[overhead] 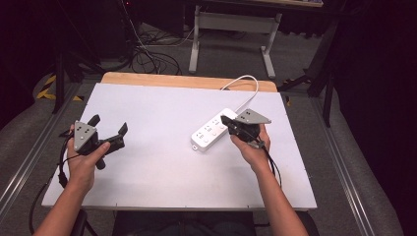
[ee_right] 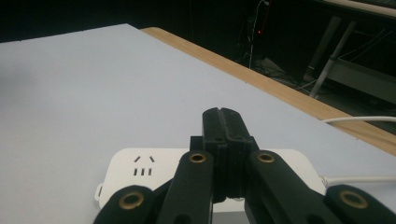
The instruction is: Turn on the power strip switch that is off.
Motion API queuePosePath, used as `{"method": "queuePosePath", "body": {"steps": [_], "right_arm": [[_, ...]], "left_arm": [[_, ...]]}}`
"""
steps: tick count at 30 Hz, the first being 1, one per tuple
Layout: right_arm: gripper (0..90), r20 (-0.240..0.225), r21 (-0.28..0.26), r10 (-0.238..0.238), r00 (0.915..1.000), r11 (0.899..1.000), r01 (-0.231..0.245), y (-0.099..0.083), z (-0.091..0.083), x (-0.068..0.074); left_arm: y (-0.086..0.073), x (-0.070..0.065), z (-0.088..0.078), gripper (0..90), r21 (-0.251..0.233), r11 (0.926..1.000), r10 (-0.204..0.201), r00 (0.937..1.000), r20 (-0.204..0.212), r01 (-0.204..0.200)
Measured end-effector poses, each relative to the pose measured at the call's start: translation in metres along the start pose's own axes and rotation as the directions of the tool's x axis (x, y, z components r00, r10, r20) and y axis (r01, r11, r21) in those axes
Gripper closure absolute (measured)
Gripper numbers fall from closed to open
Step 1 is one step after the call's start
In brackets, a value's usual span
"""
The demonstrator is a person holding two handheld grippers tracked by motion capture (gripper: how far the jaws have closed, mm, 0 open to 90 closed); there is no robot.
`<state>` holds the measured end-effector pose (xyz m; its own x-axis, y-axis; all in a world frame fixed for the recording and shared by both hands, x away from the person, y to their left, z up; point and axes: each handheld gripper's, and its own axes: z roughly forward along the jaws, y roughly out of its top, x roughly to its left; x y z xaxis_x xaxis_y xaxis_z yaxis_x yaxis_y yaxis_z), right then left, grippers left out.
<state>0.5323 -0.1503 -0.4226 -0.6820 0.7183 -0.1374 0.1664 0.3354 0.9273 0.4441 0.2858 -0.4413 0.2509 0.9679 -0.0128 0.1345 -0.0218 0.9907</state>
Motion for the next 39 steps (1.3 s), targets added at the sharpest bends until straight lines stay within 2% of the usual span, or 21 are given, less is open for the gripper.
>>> {"method": "queuePosePath", "body": {"steps": [4,20,21,22,26,32,39], "right_arm": [[90.0,-0.017,0.038,0.000,0.9999,0.999,0.001,-0.003,0.010,0.000],[90.0,-0.054,0.128,0.007,0.9985,0.992,0.000,-0.010,0.029,0.002],[90.0,-0.062,0.153,0.004,0.9981,0.988,0.006,-0.012,0.032,0.003],[90.0,-0.062,0.153,0.004,0.9981,0.988,0.006,-0.012,0.032,0.003],[90.0,-0.064,0.209,0.009,0.9979,0.978,0.005,-0.018,0.039,0.003],[90.0,-0.065,0.255,0.018,0.9977,0.967,-0.001,-0.025,0.047,0.003],[90.0,-0.068,0.262,0.019,0.9975,0.965,0.000,-0.027,0.050,0.004]], "left_arm": [[0.000,0.001,0.000,6.1,0.001,1.0000,-0.002,1.0000,0.000,0.002],[-0.001,0.001,0.000,6.3,0.003,1.0000,-0.002,1.0000,0.001,0.002],[-0.001,0.001,0.000,6.3,0.004,1.0000,-0.002,1.0000,0.001,0.002],[-0.001,0.001,0.000,6.3,0.006,1.0000,-0.003,1.0000,0.002,0.003],[-0.001,0.001,0.000,6.4,0.006,1.0000,-0.004,1.0000,0.001,0.004],[-0.001,0.002,-0.001,6.7,0.006,1.0000,-0.004,1.0000,0.001,0.004],[-0.001,0.002,-0.001,7.0,0.006,1.0000,-0.004,1.0000,0.000,0.004]]}}
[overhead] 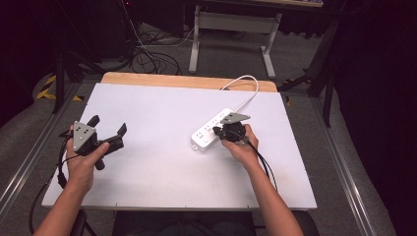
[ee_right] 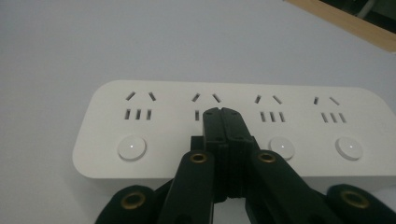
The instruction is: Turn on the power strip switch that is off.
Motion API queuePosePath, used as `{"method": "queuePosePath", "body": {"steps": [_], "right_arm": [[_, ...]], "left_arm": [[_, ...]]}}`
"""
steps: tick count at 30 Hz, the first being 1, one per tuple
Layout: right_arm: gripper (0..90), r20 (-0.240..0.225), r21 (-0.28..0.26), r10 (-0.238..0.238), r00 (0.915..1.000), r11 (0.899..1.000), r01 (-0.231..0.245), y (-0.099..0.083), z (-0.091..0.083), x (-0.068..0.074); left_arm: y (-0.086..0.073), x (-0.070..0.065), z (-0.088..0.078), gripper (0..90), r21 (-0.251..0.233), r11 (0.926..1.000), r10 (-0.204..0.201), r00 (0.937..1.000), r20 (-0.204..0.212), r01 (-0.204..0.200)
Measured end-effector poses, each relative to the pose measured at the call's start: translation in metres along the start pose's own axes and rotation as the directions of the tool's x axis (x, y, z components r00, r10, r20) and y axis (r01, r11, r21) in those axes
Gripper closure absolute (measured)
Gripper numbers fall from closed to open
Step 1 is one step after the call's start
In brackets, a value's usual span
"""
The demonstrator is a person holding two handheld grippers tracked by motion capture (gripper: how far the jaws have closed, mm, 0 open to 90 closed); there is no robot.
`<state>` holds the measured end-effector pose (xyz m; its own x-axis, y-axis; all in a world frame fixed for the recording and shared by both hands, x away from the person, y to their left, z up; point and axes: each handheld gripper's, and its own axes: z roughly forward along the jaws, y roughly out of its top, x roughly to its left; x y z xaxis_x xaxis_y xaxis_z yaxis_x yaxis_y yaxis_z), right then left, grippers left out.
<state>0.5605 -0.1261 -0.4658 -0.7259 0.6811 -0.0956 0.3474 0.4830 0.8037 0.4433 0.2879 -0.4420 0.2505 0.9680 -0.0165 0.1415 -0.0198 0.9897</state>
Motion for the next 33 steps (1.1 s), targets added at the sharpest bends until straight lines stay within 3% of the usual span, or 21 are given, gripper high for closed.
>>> {"method": "queuePosePath", "body": {"steps": [9,12,16,23,26,33], "right_arm": [[90.0,-0.017,-0.007,0.037,0.9992,0.999,-0.037,-0.0009,0.0021,-0.0012],[90.0,0.005,0.005,0.042,0.9991,0.999,-0.042,-0.0006,0.0015,-0.0008],[90.0,0.001,0.008,0.074,0.9973,0.997,-0.074,-0.0012,0.0017,-0.0017],[90.0,0.028,0.010,0.050,0.9983,0.999,-0.050,-0.0014,0.0024,0.0026],[90.0,0.051,0.019,0.016,0.9986,1.000,-0.017,-0.0005,0.0026,0.0059],[90.0,0.060,0.017,0.010,0.9982,1.000,-0.011,-0.0006,0.0030,0.0077]], "left_arm": [[-0.0001,-0.0003,-0.0001,7.1,0.001,1.0000,-0.001,1.0000,0.002,0.001],[-0.0002,-0.0007,-0.0002,7.1,0.001,1.0000,-0.001,1.0000,0.002,0.001],[-0.0002,-0.0013,0.0003,7.0,0.000,1.0000,0.002,1.0000,0.004,-0.002],[-0.0004,-0.0021,0.0005,7.1,0.002,1.0000,0.005,1.0000,0.005,-0.005],[-0.0005,-0.0022,0.0011,7.1,0.003,1.0000,0.004,1.0000,0.006,-0.004],[-0.0007,-0.0035,0.0019,7.1,0.005,1.0000,0.008,0.9999,0.009,-0.008]]}}
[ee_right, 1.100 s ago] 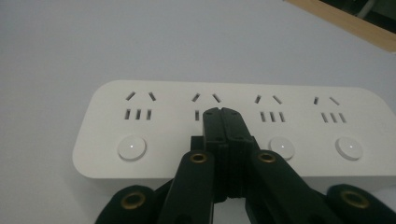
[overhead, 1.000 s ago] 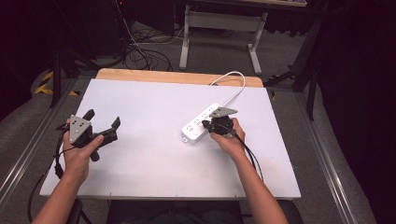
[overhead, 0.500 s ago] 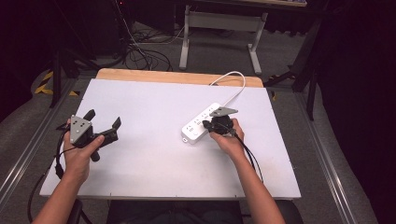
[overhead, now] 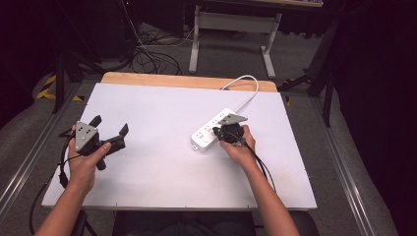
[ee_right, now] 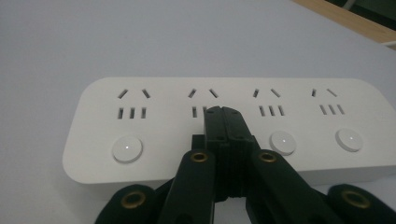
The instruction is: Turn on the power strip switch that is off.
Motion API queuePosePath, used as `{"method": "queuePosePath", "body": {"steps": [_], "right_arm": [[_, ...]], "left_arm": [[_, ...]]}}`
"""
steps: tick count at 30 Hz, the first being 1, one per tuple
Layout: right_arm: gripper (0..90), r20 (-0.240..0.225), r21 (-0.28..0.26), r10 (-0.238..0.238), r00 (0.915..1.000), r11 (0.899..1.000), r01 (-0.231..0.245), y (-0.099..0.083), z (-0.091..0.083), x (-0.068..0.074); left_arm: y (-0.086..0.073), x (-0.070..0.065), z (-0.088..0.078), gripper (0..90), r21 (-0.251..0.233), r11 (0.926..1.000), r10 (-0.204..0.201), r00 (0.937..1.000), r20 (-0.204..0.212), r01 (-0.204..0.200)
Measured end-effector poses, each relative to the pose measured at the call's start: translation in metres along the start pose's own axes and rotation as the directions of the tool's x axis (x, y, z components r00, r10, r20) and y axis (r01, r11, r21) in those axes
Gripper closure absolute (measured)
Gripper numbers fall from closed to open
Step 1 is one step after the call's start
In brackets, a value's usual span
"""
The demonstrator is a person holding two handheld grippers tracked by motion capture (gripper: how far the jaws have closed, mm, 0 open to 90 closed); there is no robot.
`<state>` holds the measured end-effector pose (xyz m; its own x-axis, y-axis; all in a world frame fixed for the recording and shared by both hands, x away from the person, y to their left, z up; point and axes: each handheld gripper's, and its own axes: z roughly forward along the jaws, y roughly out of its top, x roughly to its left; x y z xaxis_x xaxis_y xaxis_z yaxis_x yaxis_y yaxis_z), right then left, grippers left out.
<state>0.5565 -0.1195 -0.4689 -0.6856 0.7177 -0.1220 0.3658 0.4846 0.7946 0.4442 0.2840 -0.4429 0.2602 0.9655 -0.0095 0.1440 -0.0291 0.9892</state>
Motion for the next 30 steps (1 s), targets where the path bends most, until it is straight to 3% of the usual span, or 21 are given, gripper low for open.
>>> {"method": "queuePosePath", "body": {"steps": [7,13,21,30], "right_arm": [[90.0,-0.001,0.004,0.024,0.9997,1.000,-0.024,0.0009,0.0020,0.0016],[90.0,0.020,0.034,-0.019,0.9996,0.999,0.018,0.0054,0.0044,0.0069],[90.0,0.013,0.028,-0.014,0.9998,1.000,0.014,0.0049,0.0044,0.0057],[90.0,0.031,0.040,-0.043,0.9986,0.998,0.042,0.0065,0.0043,0.0088]], "left_arm": [[-0.0001,0.0000,-0.0001,7.1,0.003,1.0000,0.002,1.0000,0.000,-0.002],[-0.0006,0.0004,-0.0011,7.1,0.005,1.0000,0.000,1.0000,-0.001,0.000],[-0.0005,0.0000,-0.0008,7.2,0.007,1.0000,-0.001,1.0000,0.002,0.001],[-0.0003,0.0007,-0.0067,7.2,-0.002,1.0000,-0.006,1.0000,-0.004,0.006]]}}
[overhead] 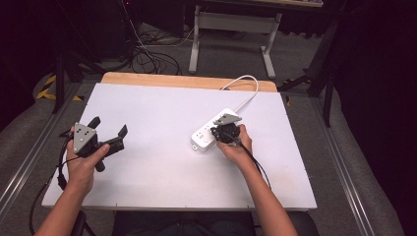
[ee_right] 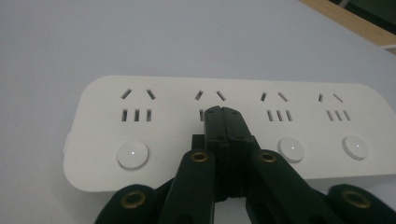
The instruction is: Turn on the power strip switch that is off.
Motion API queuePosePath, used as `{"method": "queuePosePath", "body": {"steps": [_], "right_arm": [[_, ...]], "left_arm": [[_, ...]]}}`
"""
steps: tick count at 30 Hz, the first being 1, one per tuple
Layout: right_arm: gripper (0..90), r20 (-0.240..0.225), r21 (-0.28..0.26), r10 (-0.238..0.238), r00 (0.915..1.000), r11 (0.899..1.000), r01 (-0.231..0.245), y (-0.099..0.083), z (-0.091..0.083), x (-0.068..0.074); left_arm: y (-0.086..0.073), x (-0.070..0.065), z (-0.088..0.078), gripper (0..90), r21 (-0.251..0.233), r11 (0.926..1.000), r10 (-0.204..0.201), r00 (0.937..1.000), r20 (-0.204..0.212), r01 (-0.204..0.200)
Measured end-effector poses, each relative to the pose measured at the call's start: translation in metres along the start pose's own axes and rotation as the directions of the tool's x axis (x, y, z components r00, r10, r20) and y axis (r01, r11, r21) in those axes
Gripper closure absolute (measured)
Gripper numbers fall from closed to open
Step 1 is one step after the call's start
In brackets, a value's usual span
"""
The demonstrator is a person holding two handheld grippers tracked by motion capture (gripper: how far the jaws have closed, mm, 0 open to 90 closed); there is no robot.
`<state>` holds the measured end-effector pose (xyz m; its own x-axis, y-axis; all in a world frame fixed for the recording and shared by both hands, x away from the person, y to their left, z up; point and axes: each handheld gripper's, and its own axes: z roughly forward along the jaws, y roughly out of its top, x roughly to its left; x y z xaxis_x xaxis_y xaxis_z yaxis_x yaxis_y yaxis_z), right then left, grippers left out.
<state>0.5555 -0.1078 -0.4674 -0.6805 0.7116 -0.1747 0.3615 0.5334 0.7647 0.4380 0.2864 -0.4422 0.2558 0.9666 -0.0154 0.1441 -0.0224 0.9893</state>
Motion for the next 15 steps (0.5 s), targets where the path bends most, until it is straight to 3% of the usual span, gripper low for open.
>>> {"method": "queuePosePath", "body": {"steps": [6,15], "right_arm": [[90.0,0.019,-0.012,-0.029,0.9994,0.999,0.030,-0.0015,-0.0001,0.0032],[90.0,0.005,-0.027,-0.005,1.0000,1.000,0.005,-0.0034,-0.0002,0.0009]], "left_arm": [[-0.0008,0.0007,0.0016,7.3,0.005,1.0000,0.001,1.0000,0.001,-0.001],[-0.0013,0.0007,0.0033,7.3,0.009,1.0000,-0.003,1.0000,0.001,0.003]]}}
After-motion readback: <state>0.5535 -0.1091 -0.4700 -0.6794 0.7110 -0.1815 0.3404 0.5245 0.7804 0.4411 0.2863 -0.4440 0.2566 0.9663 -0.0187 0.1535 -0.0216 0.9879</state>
